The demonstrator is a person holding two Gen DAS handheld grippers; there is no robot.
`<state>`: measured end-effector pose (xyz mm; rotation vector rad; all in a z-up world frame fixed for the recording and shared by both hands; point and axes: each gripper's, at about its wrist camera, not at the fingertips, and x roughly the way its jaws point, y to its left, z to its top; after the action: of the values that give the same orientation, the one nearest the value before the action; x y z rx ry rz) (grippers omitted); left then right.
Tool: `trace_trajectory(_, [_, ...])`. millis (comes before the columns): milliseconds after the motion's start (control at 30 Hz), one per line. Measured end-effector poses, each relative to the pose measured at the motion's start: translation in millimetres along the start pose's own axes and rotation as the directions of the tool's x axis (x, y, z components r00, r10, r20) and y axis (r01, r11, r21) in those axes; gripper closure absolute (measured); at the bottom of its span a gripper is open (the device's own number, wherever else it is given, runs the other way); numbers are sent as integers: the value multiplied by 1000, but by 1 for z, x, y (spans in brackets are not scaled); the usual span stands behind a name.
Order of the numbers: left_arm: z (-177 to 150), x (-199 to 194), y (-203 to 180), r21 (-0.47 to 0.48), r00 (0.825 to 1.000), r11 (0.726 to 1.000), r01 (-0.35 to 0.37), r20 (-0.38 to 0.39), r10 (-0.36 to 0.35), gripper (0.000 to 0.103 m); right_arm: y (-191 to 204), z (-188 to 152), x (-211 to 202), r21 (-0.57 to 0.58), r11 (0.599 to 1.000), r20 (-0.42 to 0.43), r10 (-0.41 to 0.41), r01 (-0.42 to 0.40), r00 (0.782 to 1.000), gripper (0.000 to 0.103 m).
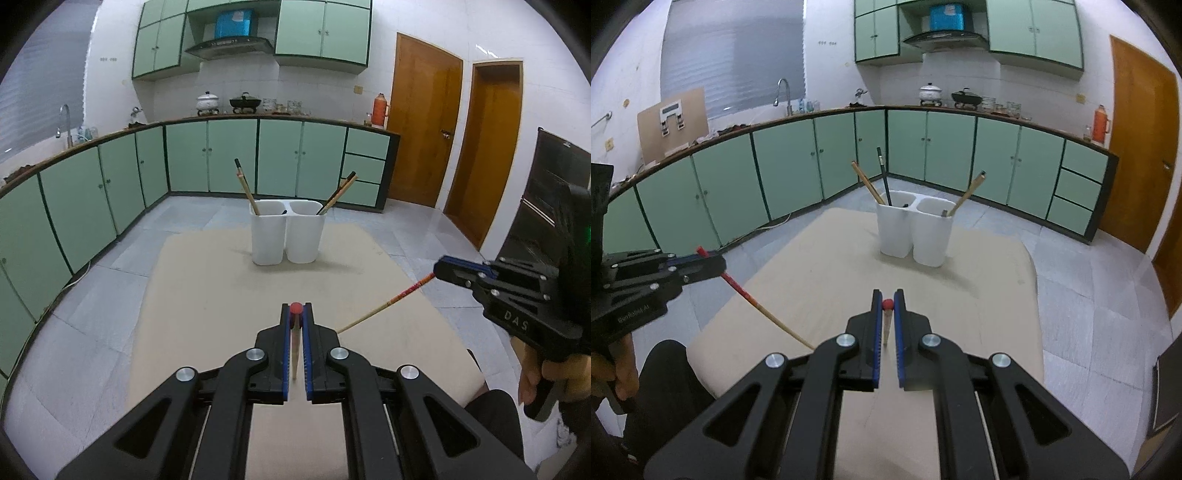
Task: Organize utensils
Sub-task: 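Lift both chopsticks upright and lower them into the white holder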
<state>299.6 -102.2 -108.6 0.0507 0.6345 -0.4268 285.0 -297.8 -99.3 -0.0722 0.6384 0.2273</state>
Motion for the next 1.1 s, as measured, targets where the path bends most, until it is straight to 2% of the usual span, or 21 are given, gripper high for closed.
trace_trajectory(200, [21,19,4,19,999,999,25,-41,-25,97,-7,38,24,-41,999,-61,20,-23,998,98])
trace_trajectory(333, [38,33,14,1,995,998,58,-84,-58,97,-17,62,40,-33,999,-106,34,-37,994,98])
trace_trajectory(567, [65,43,28,-10,990,996,90,-110,-90,97,-23,91,38,-42,998,-129,43,-49,991,98])
trace_trajectory(700, [84,41,30,4,989,995,101,-107,-100,97,-27,106,35,-30,998,-153,58,-63,987,98])
trace_trajectory(833, [117,36,31,27,991,994,105,-82,-103,97,-31,130,27,-45,998,-155,44,-52,987,98])
trace_trajectory(1100, [196,31,26,73,996,993,89,8,-89,97,-50,206,12,-14,999,-99,28,-30,995,98])
